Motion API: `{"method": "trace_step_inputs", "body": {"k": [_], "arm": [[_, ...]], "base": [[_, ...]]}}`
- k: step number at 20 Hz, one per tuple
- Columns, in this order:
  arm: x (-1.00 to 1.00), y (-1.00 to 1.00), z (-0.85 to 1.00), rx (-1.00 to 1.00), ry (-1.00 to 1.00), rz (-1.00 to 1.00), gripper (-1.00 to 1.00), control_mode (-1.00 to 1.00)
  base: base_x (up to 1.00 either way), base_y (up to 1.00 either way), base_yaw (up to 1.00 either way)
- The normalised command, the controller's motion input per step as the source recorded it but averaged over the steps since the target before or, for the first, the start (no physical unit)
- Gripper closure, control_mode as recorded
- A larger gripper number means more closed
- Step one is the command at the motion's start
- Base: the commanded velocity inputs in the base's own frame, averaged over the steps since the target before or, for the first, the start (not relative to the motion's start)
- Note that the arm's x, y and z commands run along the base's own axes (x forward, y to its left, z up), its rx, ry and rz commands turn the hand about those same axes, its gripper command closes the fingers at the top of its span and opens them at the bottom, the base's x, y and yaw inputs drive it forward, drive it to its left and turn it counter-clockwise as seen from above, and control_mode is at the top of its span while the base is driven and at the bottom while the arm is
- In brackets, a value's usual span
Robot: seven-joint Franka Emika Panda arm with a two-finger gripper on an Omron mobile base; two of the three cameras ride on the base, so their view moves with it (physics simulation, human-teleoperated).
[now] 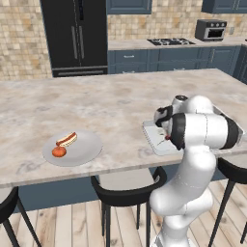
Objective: Place one cooked food and one vegetable from the large plate to each tupperware container.
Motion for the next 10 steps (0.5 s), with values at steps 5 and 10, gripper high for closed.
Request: {"method": "trace_step_inputs", "body": {"k": [5,10], "arm": [[0.45,0.0,-0.41,0.02,0.0,0.0,1.0,-1.0],[0.26,0.0,-0.25,0.0,0.0,0.0,1.0,-1.0]], "base": [[0.0,0.0,0.0],[0.0,0.0,0.0]]}}
